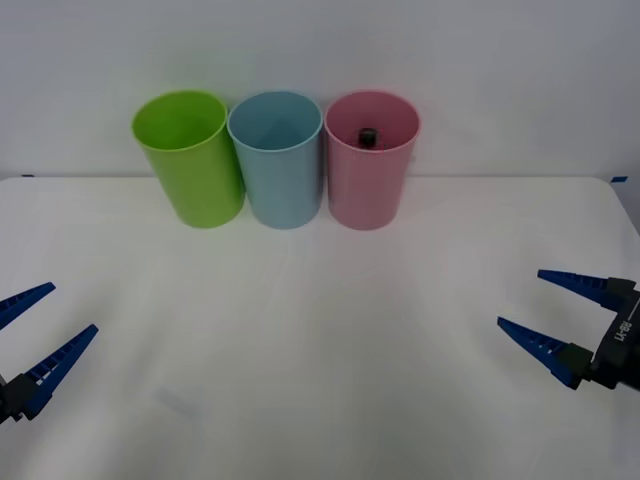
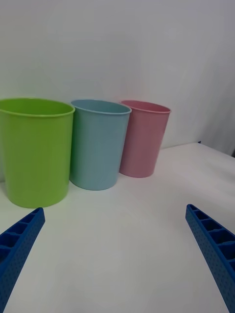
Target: Grasp the object on the table and drop it into the matching bin: aluminum can to the light blue bin, PET bottle to the pink bin.
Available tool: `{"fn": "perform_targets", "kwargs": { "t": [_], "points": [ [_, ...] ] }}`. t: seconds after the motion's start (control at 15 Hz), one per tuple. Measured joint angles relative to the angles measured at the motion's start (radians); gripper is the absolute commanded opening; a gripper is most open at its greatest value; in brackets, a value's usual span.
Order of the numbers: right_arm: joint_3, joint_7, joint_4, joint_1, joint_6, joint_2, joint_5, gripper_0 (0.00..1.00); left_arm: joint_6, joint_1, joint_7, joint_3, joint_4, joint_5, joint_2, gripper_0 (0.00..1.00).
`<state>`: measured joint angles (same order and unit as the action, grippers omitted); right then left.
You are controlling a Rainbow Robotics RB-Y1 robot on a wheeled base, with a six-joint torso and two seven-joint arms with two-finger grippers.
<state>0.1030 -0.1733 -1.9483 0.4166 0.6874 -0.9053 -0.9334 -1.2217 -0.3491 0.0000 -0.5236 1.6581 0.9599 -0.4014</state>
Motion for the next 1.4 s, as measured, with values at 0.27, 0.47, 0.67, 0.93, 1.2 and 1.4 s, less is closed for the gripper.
{"fn": "perform_targets", "kwargs": {
  "t": [0.27,0.47,0.67,0.93,1.2,1.4],
  "points": [
    [0.062,0.051,0.003,0.053,0.035,0.084,-0.029,1.0,0.0,0.0,0.0,0.0,0.0,0.0,0.0,1.0],
    [0.098,0.093,0.003,0.093,0.051,0.119,-0.031,1.0,0.0,0.0,0.0,0.0,0.0,0.0,0.0,1.0],
    [0.124,0.185,0.044,0.103,0.075,0.16,-0.03,1.0,0.0,0.0,0.0,0.0,0.0,0.0,0.0,1.0],
    [0.144,0.218,0.102,0.097,0.129,0.178,-0.03,1.0,0.0,0.0,0.0,0.0,0.0,0.0,0.0,1.0],
    [0.17,0.218,0.189,0.058,0.254,0.178,-0.03,1.0,0.0,0.0,0.0,0.0,0.0,0.0,0.0,1.0],
    [0.183,0.218,0.256,0.018,0.337,0.178,-0.03,1.0,0.0,0.0,0.0,0.0,0.0,0.0,0.0,1.0]
  ]
}}
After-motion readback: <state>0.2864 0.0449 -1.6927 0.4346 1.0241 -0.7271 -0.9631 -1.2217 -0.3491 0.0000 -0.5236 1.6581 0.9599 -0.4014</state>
